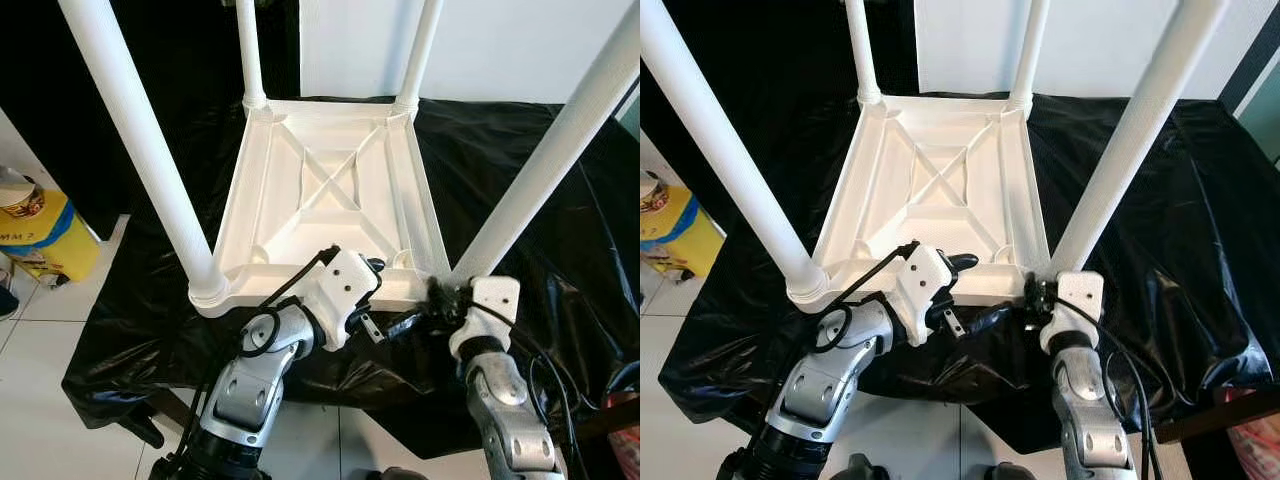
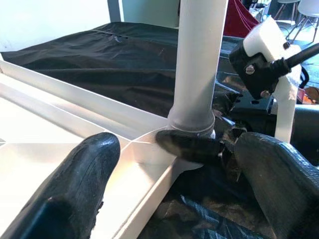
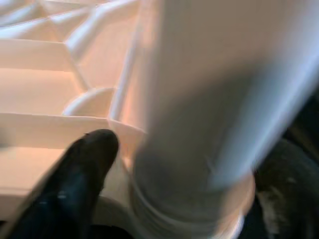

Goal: Building children table

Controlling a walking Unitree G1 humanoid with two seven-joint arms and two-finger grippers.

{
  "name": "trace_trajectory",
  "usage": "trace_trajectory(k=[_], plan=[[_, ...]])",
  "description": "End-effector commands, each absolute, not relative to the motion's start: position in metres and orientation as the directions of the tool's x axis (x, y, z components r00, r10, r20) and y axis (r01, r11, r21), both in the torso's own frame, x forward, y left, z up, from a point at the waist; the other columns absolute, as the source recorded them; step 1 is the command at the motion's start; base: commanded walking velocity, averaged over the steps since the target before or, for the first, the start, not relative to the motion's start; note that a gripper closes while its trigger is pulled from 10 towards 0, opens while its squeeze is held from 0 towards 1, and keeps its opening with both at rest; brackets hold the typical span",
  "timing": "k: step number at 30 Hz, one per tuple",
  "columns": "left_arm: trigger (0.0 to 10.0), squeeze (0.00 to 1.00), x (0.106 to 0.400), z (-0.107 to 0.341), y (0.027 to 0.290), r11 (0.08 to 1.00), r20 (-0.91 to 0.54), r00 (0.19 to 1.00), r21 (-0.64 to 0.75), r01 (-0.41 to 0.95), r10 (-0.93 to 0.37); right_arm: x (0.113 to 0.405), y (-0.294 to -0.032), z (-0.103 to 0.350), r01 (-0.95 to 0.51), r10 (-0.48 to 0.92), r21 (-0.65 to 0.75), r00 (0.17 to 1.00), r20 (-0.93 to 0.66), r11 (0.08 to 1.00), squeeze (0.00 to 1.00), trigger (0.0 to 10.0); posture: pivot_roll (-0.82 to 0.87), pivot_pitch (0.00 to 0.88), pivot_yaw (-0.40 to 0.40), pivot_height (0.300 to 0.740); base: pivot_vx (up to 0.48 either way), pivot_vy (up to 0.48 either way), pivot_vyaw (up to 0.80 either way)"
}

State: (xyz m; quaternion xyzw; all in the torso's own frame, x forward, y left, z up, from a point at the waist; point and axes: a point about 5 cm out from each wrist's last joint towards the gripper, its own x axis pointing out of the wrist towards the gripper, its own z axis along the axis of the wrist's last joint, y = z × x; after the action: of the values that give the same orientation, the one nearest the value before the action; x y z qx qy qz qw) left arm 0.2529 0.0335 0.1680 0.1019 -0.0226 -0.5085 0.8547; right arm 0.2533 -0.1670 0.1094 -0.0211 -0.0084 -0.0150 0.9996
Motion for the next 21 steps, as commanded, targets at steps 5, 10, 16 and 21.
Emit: trace_trajectory(k=[5,10,16,21], plan=[[10.0,0.0,0.257,0.169,0.035,0.509,-0.047,0.528,0.208,0.835,-0.848,0.257,-0.182,0.115,-0.042,0.044,-0.053,0.998,0.047,0.998,1.0,10.0,-0.08,0.046,-0.048,0.74,0.0,0.0,0.0],[10.0,0.0,0.257,0.168,0.035,0.5,-0.053,0.522,0.218,0.838,-0.851,0.259,-0.191,0.119,-0.142,0.145,-0.059,0.988,0.054,0.988,0.0,10.0,-0.06,0.026,-0.044,0.74,0.0,0.0,0.0],[10.0,0.0,0.26,0.171,0.037,0.496,-0.057,0.522,0.239,0.835,-0.851,0.268,-0.21,0.125,-0.353,0.358,-0.109,0.933,0.037,0.929,0.0,10.0,-0.05,0.003,-0.038,0.74,0.0,0.0,0.0],[10.0,0.0,0.263,0.172,0.04,0.496,-0.056,0.524,0.251,0.831,-0.85,0.281,-0.215,0.126,-0.46,0.463,-0.139,0.886,-0.013,0.877,0.0,10.0,-0.05,0.0,-0.043,0.74,0.0,0.0,0.0]])
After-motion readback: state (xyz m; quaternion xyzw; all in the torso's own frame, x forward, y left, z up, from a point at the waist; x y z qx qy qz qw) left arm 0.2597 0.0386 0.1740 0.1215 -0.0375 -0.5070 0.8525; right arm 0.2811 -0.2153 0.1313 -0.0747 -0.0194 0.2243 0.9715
